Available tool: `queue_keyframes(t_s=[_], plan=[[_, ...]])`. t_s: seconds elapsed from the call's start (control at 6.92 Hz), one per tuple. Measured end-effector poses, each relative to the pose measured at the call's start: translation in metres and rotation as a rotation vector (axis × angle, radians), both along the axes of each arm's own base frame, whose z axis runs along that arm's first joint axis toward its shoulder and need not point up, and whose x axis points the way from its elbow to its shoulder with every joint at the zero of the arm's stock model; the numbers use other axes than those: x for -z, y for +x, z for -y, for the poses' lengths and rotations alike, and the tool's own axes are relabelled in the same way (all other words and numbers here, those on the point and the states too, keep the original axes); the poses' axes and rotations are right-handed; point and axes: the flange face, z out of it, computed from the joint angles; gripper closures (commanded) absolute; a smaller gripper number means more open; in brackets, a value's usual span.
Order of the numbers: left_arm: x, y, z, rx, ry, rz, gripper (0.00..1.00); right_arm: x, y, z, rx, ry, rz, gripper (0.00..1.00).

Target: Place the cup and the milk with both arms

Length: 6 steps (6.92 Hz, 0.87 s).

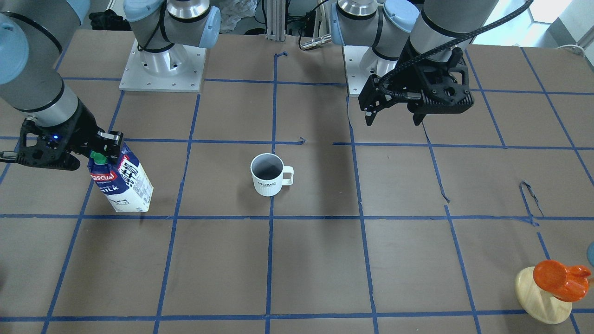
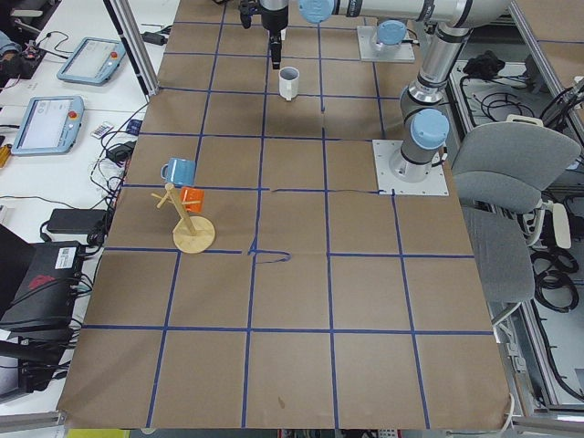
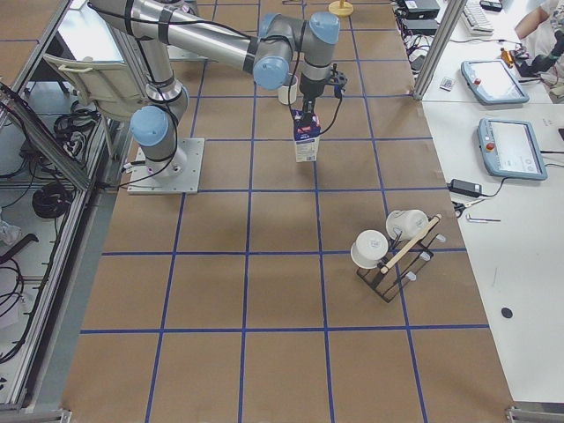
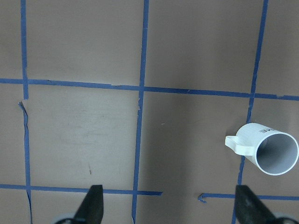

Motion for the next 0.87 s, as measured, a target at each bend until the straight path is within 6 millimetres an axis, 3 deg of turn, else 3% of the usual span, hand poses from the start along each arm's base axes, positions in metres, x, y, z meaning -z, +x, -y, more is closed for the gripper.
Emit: queue_keyframes(t_s=[0.43,0.72,0.87], plan=[[0.000,0.002,-0.002,0.003,0.001,0.004,0.00,0.003,0.106,0.027,0.043,-0.017,0.023,0.76],[-0.001,0.003,-0.002,0.002,0.000,0.004,0.00,0.014,0.158,0.025,0.079,0.001,0.058,0.76],[-0.002,0.003,-0.003,0.001,0.001,0.005,0.00,0.018,0.173,0.020,0.094,0.011,0.060,0.76]])
